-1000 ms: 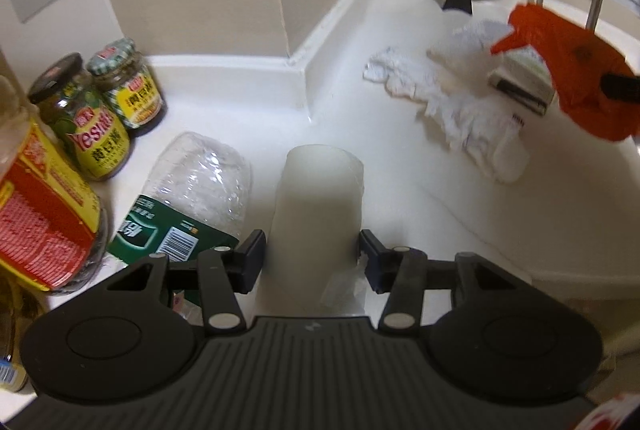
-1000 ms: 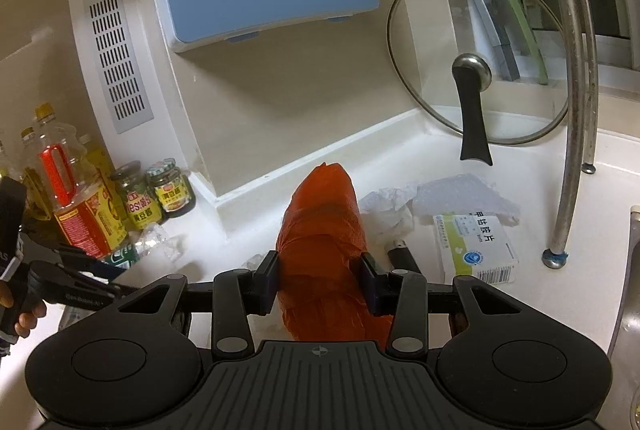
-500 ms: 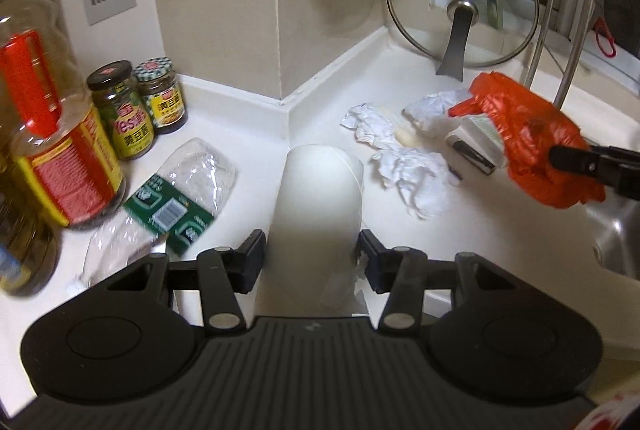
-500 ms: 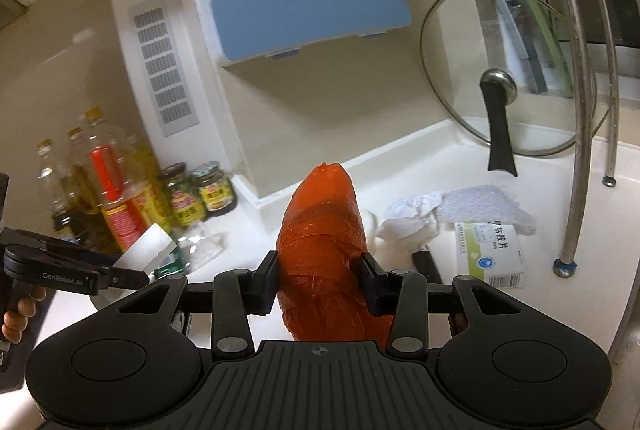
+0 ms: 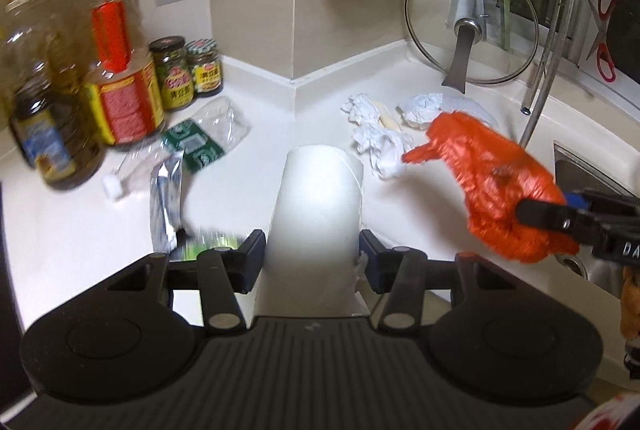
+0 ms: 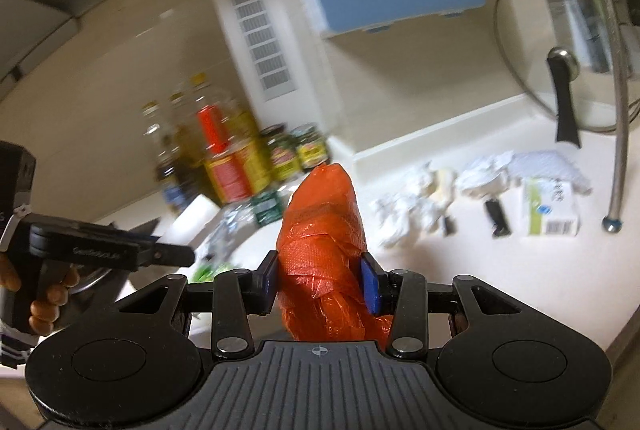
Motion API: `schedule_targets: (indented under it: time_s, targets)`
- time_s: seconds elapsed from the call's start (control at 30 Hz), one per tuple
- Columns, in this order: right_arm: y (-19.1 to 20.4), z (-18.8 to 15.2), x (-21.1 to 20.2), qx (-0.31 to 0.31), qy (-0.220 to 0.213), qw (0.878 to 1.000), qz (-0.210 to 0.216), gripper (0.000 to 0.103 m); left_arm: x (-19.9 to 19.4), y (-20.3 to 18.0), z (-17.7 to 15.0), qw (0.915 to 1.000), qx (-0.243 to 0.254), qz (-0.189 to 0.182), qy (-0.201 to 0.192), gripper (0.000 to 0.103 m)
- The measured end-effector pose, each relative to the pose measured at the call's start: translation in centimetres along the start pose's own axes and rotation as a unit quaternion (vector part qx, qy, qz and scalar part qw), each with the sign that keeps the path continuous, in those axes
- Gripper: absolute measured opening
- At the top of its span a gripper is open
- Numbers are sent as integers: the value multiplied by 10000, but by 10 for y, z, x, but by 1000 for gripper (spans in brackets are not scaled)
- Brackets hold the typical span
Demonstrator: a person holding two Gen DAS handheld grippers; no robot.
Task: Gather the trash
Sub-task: 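Carry the red bag and paper roll with both tools over the wastebasket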
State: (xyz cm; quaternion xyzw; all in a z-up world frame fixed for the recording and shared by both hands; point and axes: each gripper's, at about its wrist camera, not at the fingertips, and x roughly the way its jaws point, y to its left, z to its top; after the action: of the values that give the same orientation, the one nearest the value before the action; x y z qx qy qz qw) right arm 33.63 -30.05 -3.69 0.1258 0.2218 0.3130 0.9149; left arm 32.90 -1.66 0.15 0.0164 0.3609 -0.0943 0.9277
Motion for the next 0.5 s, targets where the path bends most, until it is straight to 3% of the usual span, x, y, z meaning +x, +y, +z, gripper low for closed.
schedule_targets:
  time_s: [0.27, 0.5]
  targets:
    - [15, -31, -21, -40, 388, 9985, 383, 42, -30, -23, -44, 9990, -390, 201, 117, 47]
    - [29, -61, -21, -131, 787, 9955, 514, 42, -31, -32, -85, 9957, -753, 317, 428, 47]
